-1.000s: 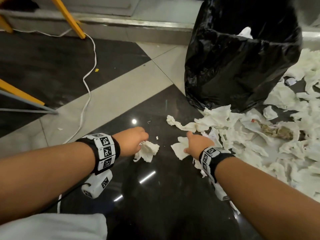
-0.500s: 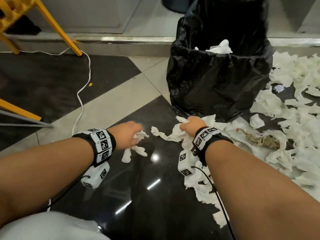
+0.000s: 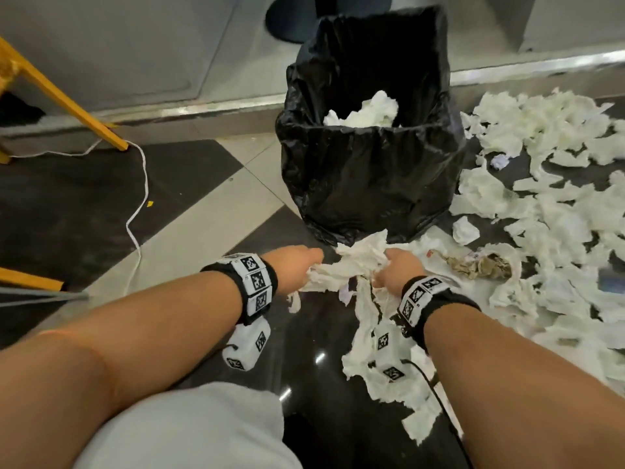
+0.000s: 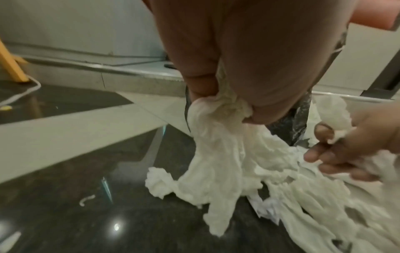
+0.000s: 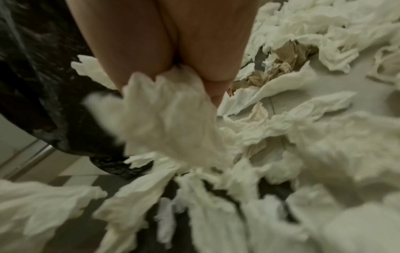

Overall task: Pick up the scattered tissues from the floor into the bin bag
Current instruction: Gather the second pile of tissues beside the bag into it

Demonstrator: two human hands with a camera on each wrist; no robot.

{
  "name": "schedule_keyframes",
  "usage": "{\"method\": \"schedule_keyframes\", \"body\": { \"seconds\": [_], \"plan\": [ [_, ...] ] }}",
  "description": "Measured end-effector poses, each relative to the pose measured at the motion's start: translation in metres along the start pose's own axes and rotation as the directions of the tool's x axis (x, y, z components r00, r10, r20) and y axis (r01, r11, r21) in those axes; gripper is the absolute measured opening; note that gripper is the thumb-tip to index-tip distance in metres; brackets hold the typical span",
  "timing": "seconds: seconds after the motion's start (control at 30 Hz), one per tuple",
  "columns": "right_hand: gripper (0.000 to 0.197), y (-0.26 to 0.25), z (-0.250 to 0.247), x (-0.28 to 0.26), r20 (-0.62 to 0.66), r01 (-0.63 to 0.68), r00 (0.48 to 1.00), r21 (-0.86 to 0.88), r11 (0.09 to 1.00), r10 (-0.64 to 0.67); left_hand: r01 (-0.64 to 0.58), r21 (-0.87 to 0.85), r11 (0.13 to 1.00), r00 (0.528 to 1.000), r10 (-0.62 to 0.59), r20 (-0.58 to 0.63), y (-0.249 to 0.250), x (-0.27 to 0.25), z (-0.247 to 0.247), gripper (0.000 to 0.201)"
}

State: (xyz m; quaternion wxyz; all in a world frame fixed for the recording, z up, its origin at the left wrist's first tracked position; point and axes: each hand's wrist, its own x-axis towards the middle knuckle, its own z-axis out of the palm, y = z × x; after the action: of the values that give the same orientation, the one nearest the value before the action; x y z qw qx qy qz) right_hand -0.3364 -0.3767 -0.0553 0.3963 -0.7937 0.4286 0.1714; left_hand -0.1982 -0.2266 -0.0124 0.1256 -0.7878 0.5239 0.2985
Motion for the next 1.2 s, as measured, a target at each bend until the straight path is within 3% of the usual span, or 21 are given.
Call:
{"method": "schedule_keyframes", "body": {
  "seconds": [0.07, 0.13, 0.2, 0.27, 0.37, 0.53, 0.7, 0.8, 0.87, 0.93, 1.03, 1.13, 1.2],
  "plan": [
    [0.043, 0.015, 0.0, 0.007, 0.027, -0.008, 1.0, 0.081, 0.997, 0.006, -0.036, 0.001, 0.999, 0.999, 0.036, 0.012, 0.002, 0.014, 0.011, 0.027],
    [0.049, 0.024, -0.009, 0.004, 0.015, 0.005, 1.0, 0.041, 0.999, -0.006, -0.059, -0.001, 0.998, 0.998, 0.059, 0.02, 0.002, 0.026, 0.021, 0.033],
    [0.068, 0.031, -0.021, -0.002, -0.02, -0.016, 1.0, -0.029, 0.999, 0.016, -0.077, -0.026, 0.997, 0.997, 0.078, 0.029, 0.0, 0.037, 0.03, 0.047],
    [0.081, 0.033, -0.029, -0.01, -0.032, -0.035, 0.999, 0.028, 0.999, 0.036, -0.077, -0.012, 0.997, 0.996, 0.078, 0.041, -0.002, 0.045, 0.038, 0.064],
    [0.071, 0.029, -0.033, -0.013, -0.059, 0.008, 0.998, 0.059, 0.998, -0.005, -0.034, 0.057, 0.998, 0.998, 0.03, 0.058, -0.003, 0.057, 0.05, 0.072],
    [0.046, 0.016, -0.029, -0.011, -0.04, 0.082, 0.995, -0.151, 0.985, -0.089, 0.041, 0.098, 0.994, 0.987, -0.056, 0.151, -0.005, 0.07, 0.062, 0.039],
    [0.019, 0.008, -0.022, -0.006, -0.105, 0.21, 0.969, -0.142, 0.967, -0.225, 0.026, 0.007, 1.0, 0.995, -0.027, 0.097, -0.007, 0.076, 0.046, 0.033],
    [0.045, 0.005, -0.006, 0.004, -0.043, 0.321, 0.941, -0.208, 0.924, -0.336, 0.018, -0.124, 0.992, 1.0, -0.02, -0.017, -0.013, 0.068, 0.04, 0.024],
    [0.059, 0.003, 0.01, 0.014, 0.052, 0.34, 0.939, -0.311, 0.888, -0.341, 0.015, -0.201, 0.979, 0.995, -0.035, -0.095, -0.018, 0.059, 0.04, 0.019],
    [0.066, 0.002, 0.028, 0.024, 0.142, 0.335, 0.942, -0.38, 0.862, -0.303, 0.015, -0.309, 0.951, 0.991, -0.054, -0.119, -0.022, 0.05, 0.038, 0.028],
    [0.066, -0.002, 0.053, 0.029, 0.255, 0.341, 0.935, -0.469, 0.815, -0.245, -0.014, -0.344, 0.939, 0.994, -0.025, -0.107, -0.03, 0.036, 0.034, 0.044],
    [0.056, -0.011, 0.067, 0.025, 0.277, 0.339, 0.938, -0.6, 0.725, -0.21, 0.028, -0.284, 0.958, 0.99, -0.066, -0.123, -0.034, 0.022, 0.026, 0.025],
    [0.04, -0.016, 0.069, 0.023, 0.256, 0.338, 0.941, -0.633, 0.697, -0.223, 0.053, -0.25, 0.967, 0.981, -0.097, -0.167, -0.038, 0.015, 0.018, 0.024]
  ]
}}
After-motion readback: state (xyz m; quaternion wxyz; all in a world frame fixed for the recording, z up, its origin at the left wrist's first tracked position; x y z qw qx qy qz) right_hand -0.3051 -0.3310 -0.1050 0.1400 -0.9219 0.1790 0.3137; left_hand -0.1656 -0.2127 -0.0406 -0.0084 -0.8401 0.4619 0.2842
